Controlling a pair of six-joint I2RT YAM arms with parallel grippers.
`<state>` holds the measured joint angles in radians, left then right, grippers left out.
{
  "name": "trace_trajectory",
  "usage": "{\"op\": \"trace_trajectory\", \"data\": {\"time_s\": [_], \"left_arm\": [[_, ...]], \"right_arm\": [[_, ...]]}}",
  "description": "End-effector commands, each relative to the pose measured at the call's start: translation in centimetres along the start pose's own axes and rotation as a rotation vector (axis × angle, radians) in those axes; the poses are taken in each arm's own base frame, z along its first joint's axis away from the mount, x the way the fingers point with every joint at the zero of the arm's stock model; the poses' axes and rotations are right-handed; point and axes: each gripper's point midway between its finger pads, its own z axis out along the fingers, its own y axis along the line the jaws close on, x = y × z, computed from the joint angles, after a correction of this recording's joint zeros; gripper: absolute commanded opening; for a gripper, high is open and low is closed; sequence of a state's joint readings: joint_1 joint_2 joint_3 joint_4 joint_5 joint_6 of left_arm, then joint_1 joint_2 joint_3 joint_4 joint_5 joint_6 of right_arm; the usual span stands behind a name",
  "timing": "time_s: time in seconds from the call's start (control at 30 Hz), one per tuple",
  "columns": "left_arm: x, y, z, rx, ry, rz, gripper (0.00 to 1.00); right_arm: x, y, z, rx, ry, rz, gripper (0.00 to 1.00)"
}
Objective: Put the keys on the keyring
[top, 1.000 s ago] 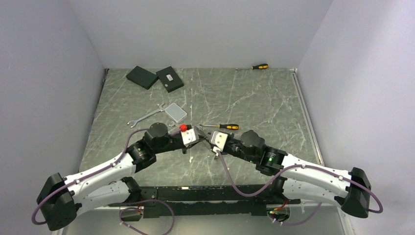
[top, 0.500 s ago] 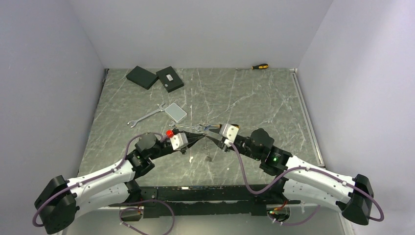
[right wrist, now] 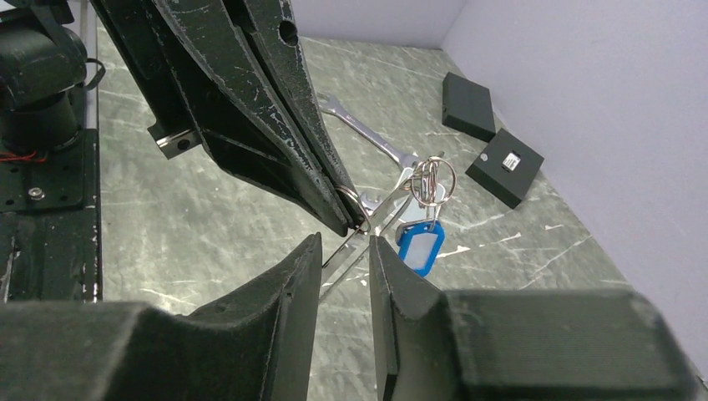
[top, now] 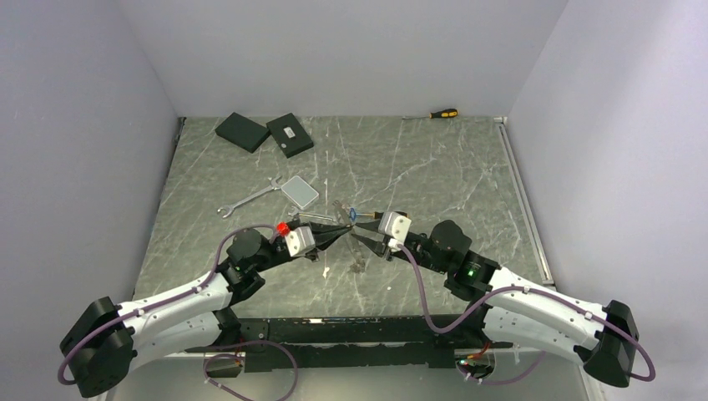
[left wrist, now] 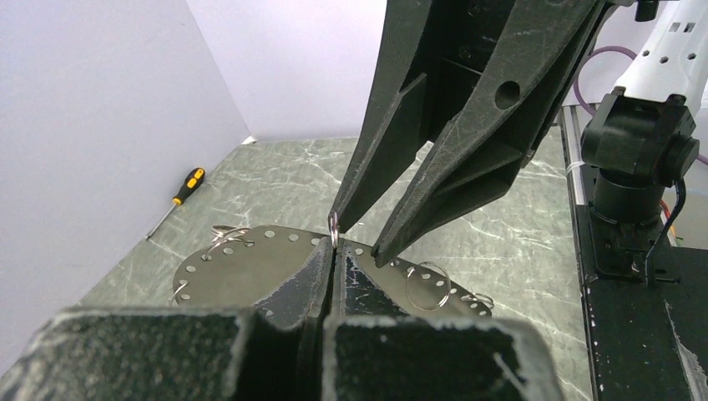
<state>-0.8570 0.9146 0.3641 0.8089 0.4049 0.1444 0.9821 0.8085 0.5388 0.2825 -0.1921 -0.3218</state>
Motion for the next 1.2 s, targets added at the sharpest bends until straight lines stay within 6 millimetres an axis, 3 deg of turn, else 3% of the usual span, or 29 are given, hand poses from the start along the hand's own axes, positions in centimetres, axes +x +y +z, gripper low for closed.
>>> {"op": "trace_trajectory", "data": {"time_s": [0.0, 0.3, 0.77, 0.97, 1.17], "left_arm": [[-2.5, -0.4, 0.1, 0.036, -0.094, 0.036, 0.0], [-2.2, -1.0, 0.0, 0.069, -0.077, 0.051, 0.0], [-2.7, -1.6, -0.7, 0.108, -0.069, 0.092, 0.0], [-2.9, -3.0, -0.7, 0.199, -0.053, 0.095, 0.0], [-2.8, -3.6, -0.4, 0.24, -0.056, 0.075, 0.0]], "right_arm": [[-2.5, -0.8, 0.0, 0.014, -0.08, -0.008, 0.3], [-3.4, -1.1, -0.2, 0.014, -0.097, -0.016, 0.29], [-3.9, 0.1, -0.5, -0.057, -0.104, -0.025, 0.1], [-4.3, 1.7, -0.7, -0.157, -0.111, -0.031, 0.01], [-4.1, 3.7, -0.7, -0.28, -0.093, -0.028, 0.0]]}}
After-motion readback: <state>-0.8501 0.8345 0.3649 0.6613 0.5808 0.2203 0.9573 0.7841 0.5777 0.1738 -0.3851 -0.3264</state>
